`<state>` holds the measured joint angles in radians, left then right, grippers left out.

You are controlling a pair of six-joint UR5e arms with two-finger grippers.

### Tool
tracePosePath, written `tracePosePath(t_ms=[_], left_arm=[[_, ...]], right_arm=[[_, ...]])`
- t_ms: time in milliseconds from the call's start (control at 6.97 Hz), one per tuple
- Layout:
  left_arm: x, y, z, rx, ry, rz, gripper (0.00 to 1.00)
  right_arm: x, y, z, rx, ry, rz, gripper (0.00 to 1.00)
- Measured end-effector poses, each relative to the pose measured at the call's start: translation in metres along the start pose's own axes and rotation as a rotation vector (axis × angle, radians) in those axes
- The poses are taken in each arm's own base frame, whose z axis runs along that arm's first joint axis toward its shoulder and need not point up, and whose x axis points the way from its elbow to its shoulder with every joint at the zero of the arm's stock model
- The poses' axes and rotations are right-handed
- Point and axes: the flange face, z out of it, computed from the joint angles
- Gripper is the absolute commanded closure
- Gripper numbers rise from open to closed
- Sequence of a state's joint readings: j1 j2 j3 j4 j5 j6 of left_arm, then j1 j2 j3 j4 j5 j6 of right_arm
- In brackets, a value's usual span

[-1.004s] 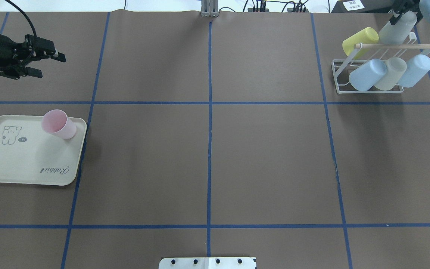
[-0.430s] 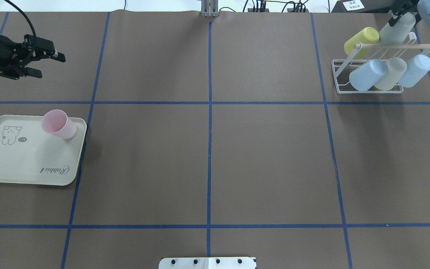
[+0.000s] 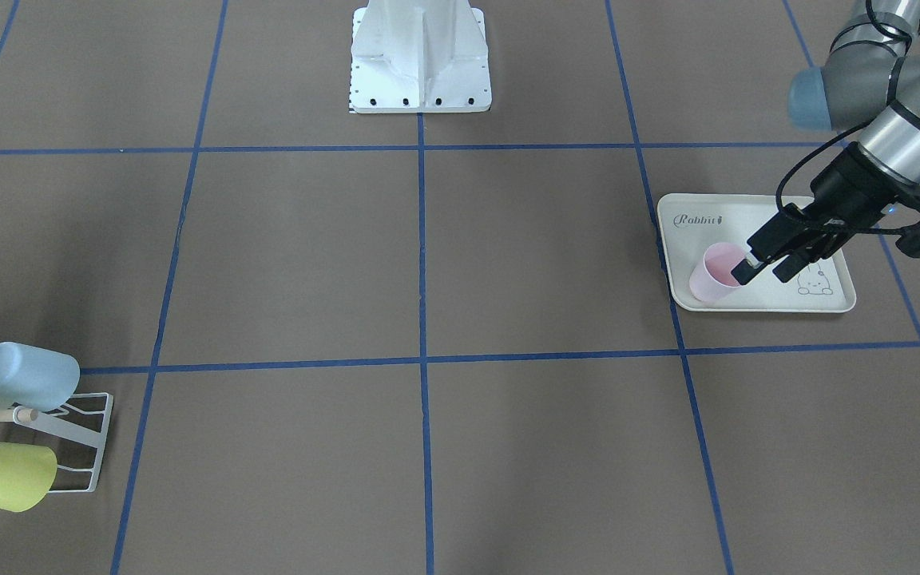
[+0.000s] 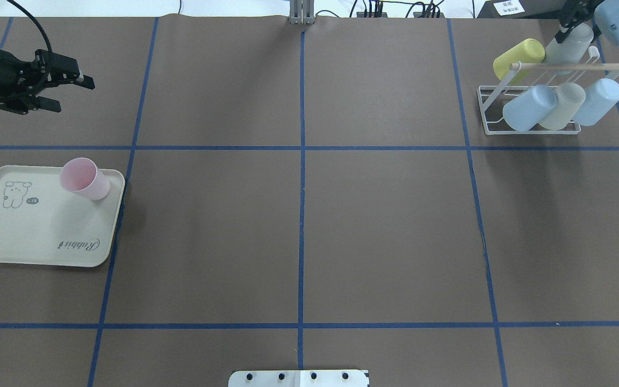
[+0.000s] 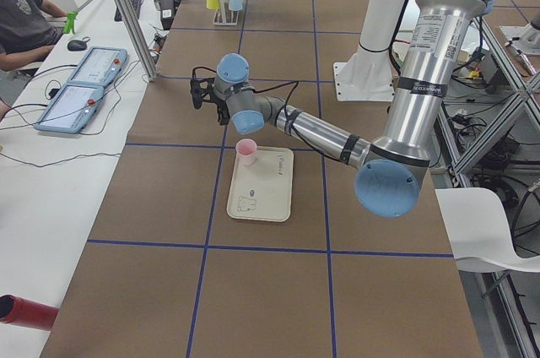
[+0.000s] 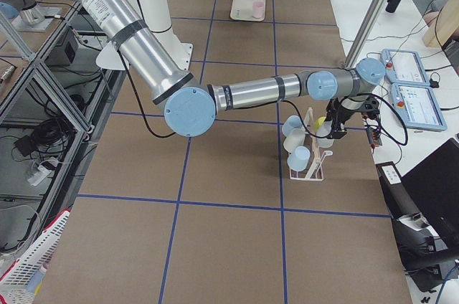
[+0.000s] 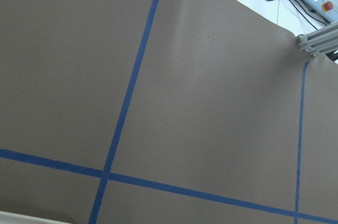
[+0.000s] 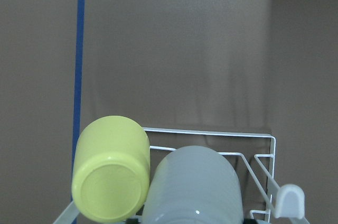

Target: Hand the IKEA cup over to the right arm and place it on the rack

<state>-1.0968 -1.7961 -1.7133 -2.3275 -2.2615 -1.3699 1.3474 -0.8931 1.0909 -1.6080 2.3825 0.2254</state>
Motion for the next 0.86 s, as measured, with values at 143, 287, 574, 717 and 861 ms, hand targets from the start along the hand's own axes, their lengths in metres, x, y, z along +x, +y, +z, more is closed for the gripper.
tracePosePath(t_ms=[143,287,574,717,861], left_arm=[[0.000,0.000,0.000,0.000,-0.001,-0.001,0.00],[-0.002,0.000,0.001,-0.001,-0.004,-0.003,0.00],[-0.013,0.000,0.001,-0.003,-0.021,0.019,0.00],[-0.027,0.000,0.001,-0.007,-0.049,0.045,0.00],[-0.052,0.003,0.001,-0.015,-0.087,0.078,0.00]], right_arm=[[-0.001,0.000,0.001,-0.001,0.000,-0.001,0.01],[-0.003,0.000,0.003,-0.001,0.000,-0.004,0.01],[-0.006,-0.001,0.001,0.002,-0.001,-0.008,0.01],[-0.009,-0.003,-0.005,0.011,-0.004,-0.011,0.01],[-0.013,-0.007,-0.018,0.028,-0.011,-0.015,0.01]])
